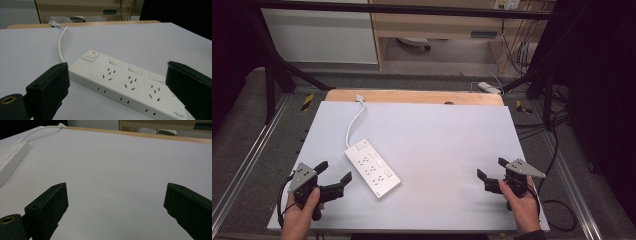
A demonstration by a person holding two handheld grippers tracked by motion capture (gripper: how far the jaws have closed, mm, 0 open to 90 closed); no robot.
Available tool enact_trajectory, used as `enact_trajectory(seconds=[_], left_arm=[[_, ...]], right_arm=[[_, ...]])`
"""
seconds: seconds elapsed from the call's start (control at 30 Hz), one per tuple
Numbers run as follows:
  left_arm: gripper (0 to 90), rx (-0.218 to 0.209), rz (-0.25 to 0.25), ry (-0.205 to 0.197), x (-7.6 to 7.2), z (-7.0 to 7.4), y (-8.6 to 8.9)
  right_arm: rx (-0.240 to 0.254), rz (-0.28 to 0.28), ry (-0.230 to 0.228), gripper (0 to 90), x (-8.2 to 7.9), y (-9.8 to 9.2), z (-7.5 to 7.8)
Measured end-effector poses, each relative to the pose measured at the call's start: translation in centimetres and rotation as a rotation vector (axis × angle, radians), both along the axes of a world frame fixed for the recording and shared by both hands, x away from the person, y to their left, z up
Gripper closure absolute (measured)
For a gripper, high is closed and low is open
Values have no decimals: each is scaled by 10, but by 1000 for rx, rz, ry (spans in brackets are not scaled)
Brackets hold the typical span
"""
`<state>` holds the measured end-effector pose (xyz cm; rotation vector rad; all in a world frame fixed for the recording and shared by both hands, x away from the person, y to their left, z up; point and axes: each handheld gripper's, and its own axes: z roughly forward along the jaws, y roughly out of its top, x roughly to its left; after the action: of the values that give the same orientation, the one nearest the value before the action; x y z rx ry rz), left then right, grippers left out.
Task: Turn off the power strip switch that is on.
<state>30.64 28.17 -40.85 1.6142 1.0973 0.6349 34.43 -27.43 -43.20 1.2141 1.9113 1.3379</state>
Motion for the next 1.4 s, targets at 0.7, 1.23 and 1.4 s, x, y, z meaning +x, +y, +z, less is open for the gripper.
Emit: enact_trajectory(seconds=[0.7,1.23,1.4], left_arm=[[57,15,-12,21,2,-2,-3],[57,38,-17,35,3,-5,-5],[57,43,-15,59,4,-6,-6]], right_arm=[[24,-6,13,49,-1,14,9],[15,101,41,52,-7,50,27],[-2,114,47,50,-4,61,31]])
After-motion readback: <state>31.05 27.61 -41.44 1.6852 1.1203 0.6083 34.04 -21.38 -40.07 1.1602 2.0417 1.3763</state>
